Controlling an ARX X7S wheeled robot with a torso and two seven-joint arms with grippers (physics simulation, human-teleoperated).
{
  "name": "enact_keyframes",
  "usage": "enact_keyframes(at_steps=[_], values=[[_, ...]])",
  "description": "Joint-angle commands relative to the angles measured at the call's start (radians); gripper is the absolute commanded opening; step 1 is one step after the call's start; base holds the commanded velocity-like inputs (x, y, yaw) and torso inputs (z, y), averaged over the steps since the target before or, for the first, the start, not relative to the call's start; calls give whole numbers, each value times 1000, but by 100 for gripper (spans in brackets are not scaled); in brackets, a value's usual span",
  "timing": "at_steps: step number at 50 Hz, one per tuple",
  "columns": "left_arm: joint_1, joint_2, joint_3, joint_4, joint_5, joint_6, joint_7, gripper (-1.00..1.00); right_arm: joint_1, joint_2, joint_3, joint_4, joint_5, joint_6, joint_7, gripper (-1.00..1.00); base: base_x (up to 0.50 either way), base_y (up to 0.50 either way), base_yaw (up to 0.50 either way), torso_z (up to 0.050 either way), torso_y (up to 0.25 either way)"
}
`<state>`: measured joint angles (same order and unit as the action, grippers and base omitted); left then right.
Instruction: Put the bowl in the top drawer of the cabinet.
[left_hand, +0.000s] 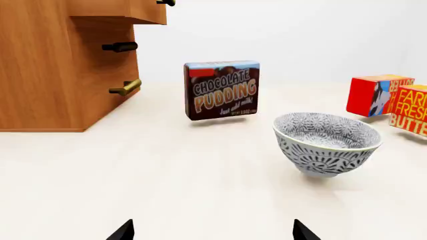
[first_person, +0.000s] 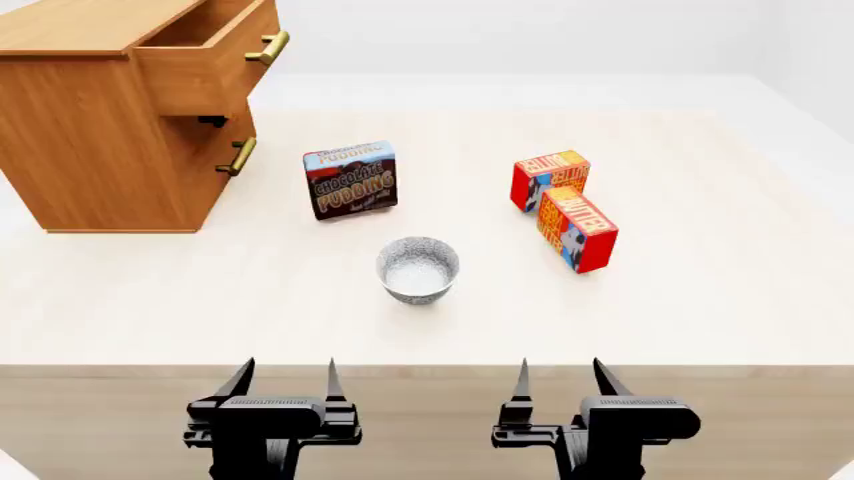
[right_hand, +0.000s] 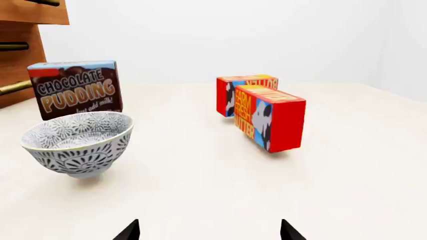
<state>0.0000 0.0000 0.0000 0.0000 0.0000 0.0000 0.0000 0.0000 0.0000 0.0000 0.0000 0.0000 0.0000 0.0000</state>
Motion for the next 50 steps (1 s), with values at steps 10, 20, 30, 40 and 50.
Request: enact_keyframes(at_steps=[10,20,30,40,50], values=[[13,-48,58,55,-32,-81,-53,100,-34,61,-56,-49,11,14,26,100,0,0,0,0,0],[20,-69,70,75,-59,-83,-62,100,-36,77,-79,-51,-12,13,61,100,0,483,0,0,0],[2,-88,83,86,-100,-87,-41,100,-22,91,-96,-62,-38,63,97,100,0,493,0,4,0],[-183,-123,107,124,-123,-280,-27,100,126,122,-107,-229,-84,404,83,100,0,0,0,50,0],[-517,-137,62,289,-237,-702,-43,100,395,176,-129,-364,-108,771,5,100,0,0,0,50,0]])
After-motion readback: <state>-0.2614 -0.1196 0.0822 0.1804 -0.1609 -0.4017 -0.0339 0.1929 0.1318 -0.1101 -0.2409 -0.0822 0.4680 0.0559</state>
